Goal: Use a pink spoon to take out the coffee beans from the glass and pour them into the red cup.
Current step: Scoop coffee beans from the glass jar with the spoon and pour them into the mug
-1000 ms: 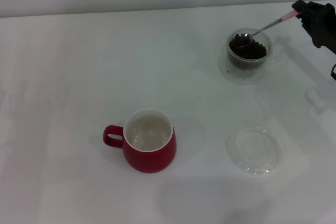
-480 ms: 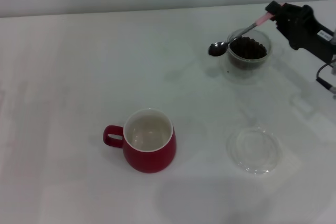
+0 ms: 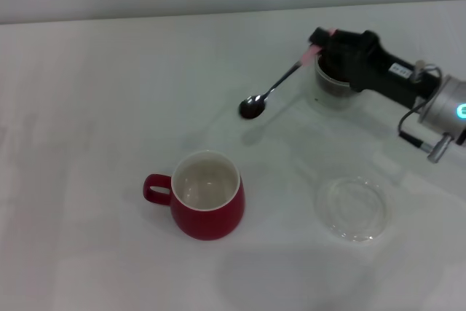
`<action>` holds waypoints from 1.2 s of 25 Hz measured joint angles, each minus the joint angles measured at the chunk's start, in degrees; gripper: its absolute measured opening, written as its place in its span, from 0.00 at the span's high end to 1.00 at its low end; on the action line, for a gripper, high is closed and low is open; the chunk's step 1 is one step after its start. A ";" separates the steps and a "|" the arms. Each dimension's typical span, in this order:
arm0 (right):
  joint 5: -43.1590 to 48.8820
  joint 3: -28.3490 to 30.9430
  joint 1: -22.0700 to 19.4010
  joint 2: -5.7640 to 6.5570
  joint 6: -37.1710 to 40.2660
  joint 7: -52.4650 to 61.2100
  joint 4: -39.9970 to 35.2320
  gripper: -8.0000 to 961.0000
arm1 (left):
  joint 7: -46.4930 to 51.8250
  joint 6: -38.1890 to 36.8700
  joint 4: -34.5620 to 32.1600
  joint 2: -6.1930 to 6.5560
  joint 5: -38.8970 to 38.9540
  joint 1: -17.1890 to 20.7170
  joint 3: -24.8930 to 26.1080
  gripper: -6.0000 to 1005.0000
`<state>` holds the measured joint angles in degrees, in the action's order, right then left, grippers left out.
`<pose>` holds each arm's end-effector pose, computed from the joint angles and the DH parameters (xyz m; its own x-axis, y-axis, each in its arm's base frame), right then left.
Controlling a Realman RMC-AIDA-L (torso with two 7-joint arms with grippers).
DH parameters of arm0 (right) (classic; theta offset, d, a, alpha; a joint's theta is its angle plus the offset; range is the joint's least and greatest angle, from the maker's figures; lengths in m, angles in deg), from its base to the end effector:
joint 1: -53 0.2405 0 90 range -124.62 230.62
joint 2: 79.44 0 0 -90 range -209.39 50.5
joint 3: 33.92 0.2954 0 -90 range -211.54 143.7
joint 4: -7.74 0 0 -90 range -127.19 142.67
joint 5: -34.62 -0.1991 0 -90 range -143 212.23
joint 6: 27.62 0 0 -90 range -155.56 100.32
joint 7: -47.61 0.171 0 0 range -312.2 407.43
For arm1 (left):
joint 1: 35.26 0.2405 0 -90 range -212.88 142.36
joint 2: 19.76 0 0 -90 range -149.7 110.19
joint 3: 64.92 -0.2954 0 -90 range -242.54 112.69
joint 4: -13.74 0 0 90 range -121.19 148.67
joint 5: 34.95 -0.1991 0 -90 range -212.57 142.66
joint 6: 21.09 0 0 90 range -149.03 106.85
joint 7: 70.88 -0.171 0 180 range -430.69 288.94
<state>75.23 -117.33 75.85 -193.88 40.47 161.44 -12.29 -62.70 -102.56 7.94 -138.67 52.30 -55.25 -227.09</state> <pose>0.3072 0.3614 -0.0390 -0.2943 -0.6508 -0.6999 -0.8515 -0.1539 0.5012 -0.3780 0.3187 0.0098 0.6932 -0.1727 0.6998 0.7138 0.0298 -0.6997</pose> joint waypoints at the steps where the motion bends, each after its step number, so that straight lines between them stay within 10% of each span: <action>1: 0.00 -0.69 -0.05 -0.17 0.01 0.02 -0.34 0.83 | 0.00 0.00 0.00 0.00 -0.02 -0.12 0.01 0.11; 30: -0.80 -13.64 0.46 -0.96 -2.07 -17.03 -7.41 0.82 | 0.00 0.19 0.00 0.00 -0.39 -1.05 0.01 0.11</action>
<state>74.42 -130.97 76.31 -194.84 38.40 144.42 -19.70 -62.71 -102.38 7.94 -138.67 51.91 -56.30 -227.08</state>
